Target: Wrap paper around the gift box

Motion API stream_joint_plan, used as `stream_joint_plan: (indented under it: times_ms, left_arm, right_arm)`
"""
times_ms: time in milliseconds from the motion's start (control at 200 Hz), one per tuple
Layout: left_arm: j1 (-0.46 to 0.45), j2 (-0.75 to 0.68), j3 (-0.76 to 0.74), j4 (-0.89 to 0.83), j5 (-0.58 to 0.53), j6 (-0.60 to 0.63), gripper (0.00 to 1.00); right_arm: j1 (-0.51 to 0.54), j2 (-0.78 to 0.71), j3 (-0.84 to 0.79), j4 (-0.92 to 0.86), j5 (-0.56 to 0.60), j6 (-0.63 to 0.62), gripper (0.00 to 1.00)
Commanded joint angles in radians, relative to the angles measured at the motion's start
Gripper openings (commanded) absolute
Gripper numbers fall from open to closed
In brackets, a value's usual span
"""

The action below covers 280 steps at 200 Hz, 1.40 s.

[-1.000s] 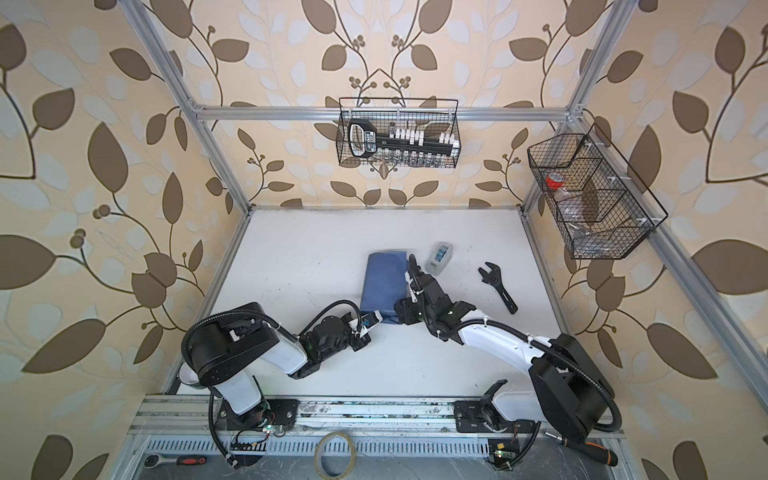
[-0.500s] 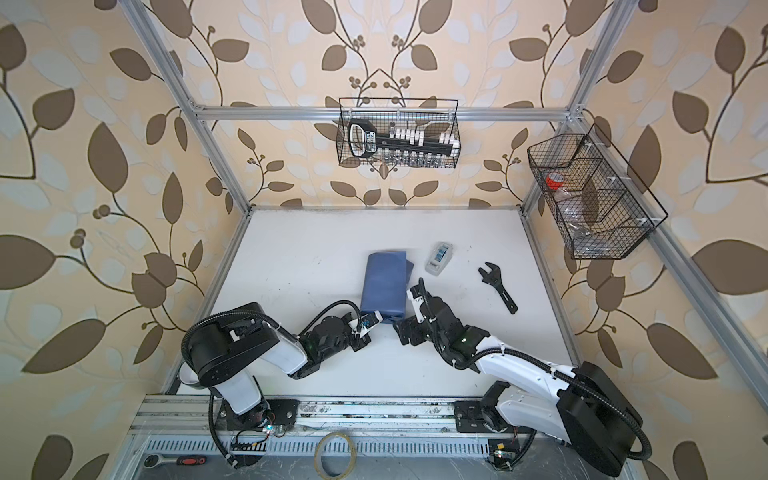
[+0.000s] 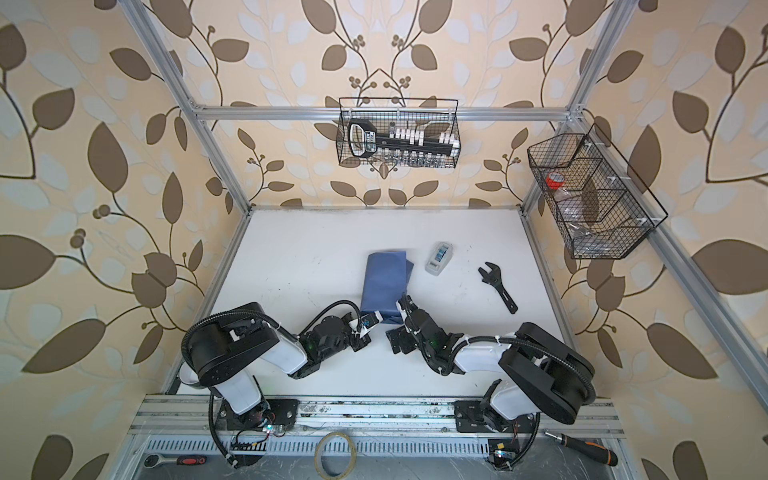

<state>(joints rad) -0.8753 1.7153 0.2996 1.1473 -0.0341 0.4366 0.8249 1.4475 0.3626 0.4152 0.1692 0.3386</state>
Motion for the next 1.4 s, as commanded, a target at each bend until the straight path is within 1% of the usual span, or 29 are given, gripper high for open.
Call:
stream_joint_plan:
  times_ms: [0, 115, 315, 515, 985, 1210, 1395]
  left_arm:
    - [0.012, -0.022, 0.021, 0.033, 0.015, -0.01, 0.0]
    - [0.012, -0.017, 0.024, 0.036, 0.02, -0.01, 0.0]
    - [0.013, -0.013, 0.026, 0.035, 0.021, -0.012, 0.0]
    - [0.013, -0.012, 0.028, 0.032, 0.023, -0.013, 0.0]
    - [0.013, -0.012, 0.04, 0.008, 0.034, -0.013, 0.0]
    - [0.013, -0.01, 0.045, -0.004, 0.037, -0.013, 0.0]
    - [0.014, -0.012, 0.052, -0.02, 0.043, -0.015, 0.0]
  right_arm:
    - [0.008, 0.028, 0.016, 0.086, 0.044, -0.046, 0.95]
    - [0.008, 0.03, 0.015, 0.108, 0.049, -0.072, 0.94]
    - [0.007, 0.042, 0.013, 0.135, 0.033, -0.097, 0.87]
    - [0.008, 0.05, 0.026, 0.137, 0.044, -0.113, 0.82]
    - [0.008, 0.074, 0.048, 0.142, 0.072, -0.126, 0.73]
    - [0.008, 0.079, 0.055, 0.142, 0.078, -0.128, 0.64]
    - [0.007, 0.079, 0.053, 0.142, 0.087, -0.126, 0.62]
